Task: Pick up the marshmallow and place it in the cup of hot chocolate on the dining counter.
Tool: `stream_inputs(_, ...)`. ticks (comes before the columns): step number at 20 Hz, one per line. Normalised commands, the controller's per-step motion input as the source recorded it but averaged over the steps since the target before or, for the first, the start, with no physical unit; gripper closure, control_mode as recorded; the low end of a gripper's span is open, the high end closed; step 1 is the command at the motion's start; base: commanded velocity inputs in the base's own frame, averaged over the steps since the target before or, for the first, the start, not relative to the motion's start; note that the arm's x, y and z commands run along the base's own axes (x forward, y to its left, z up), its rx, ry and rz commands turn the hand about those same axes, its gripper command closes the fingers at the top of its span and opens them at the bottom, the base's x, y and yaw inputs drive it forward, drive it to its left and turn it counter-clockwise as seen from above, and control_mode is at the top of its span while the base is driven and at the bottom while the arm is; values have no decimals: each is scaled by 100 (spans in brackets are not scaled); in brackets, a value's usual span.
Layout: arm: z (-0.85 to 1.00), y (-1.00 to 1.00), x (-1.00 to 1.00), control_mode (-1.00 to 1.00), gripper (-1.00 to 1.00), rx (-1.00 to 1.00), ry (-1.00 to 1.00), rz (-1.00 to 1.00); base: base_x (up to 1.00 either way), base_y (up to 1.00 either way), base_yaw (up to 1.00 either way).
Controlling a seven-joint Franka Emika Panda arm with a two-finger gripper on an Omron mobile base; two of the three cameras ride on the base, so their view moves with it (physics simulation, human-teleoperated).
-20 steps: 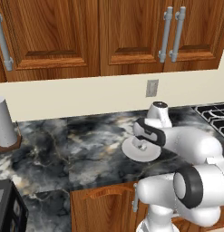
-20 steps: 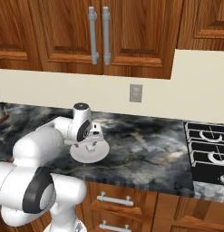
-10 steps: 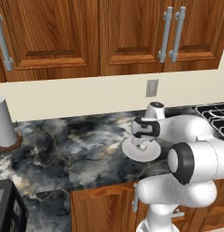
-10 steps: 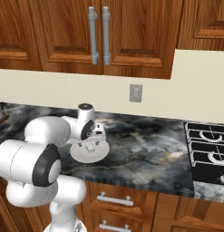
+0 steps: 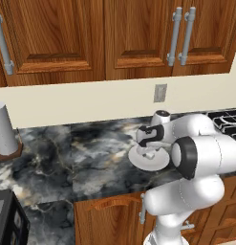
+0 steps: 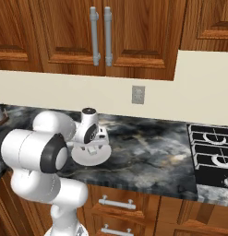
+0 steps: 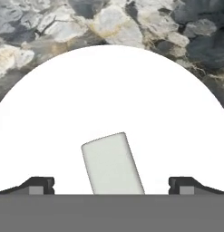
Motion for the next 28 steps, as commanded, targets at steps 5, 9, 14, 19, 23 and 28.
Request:
stream_inputs(5, -23, 0, 1, -100, -100, 0, 0, 0, 0, 0, 0)
stream_inputs(9, -26, 0, 0, -100, -100, 0, 0, 0, 0, 0, 0)
stream_inputs(14, -24, 2, 10, -100, 100, 0, 0, 0, 0, 0, 0)
stream_inputs(19, 0, 13, 5, -100, 100, 0, -11, 2, 0, 0, 0)
stream_inputs(23, -3, 25, -2, -100, 100, 0, -11, 8, 0, 0, 0)
stream_inputs(28, 0, 18, -45, -100, 100, 0, -13, 7, 0, 0, 0)
